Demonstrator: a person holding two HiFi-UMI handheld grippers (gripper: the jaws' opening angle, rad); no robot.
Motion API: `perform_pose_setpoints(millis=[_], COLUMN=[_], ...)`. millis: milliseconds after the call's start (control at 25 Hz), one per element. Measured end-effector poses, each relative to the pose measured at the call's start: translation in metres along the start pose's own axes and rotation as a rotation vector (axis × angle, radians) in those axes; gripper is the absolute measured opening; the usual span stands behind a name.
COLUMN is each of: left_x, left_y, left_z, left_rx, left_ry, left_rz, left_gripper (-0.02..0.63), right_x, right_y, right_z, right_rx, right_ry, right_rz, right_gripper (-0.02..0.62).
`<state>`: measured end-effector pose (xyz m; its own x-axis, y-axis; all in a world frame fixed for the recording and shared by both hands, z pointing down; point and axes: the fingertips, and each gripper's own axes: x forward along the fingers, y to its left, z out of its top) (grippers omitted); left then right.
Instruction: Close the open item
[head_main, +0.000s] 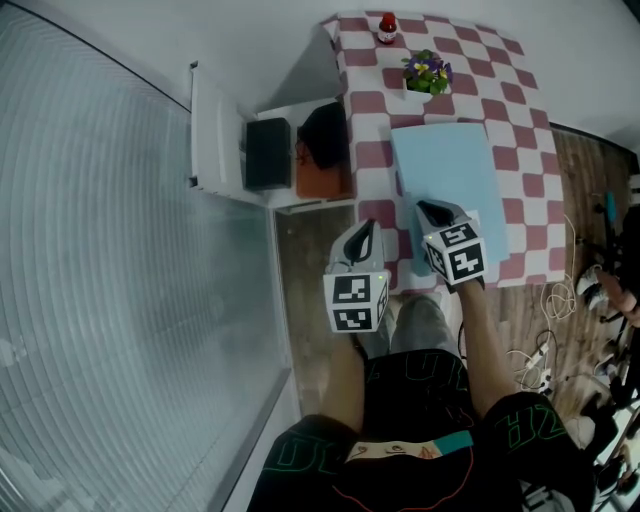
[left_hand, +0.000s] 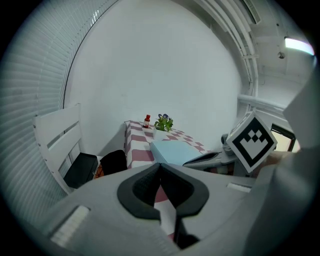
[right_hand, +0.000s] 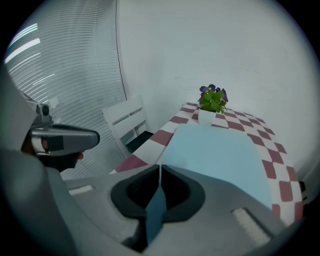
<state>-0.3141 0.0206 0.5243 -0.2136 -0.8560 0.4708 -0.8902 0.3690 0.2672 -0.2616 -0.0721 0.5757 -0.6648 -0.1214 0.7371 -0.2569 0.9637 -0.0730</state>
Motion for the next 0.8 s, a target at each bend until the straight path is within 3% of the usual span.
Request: perform_pose_setpoints(millis=[360, 800], left_x=[0.005, 0.016], left_y=[0.012, 0.014], left_z=[0.013, -0.005], left_rx=[-0.036, -0.103], left_ry=[-0.025, -0.006], left_rz=[0.008, -0.006], left_gripper=[0.009, 0.009], right_x=[0.021, 0.028], right_y=[-0.001, 0.000], right_z=[0.007, 0.007], right_rx=[-0.094, -0.126], right_ry=[0.090, 0.101], right_rz=[0.020, 0.061], right_gripper=[0.005, 0.006])
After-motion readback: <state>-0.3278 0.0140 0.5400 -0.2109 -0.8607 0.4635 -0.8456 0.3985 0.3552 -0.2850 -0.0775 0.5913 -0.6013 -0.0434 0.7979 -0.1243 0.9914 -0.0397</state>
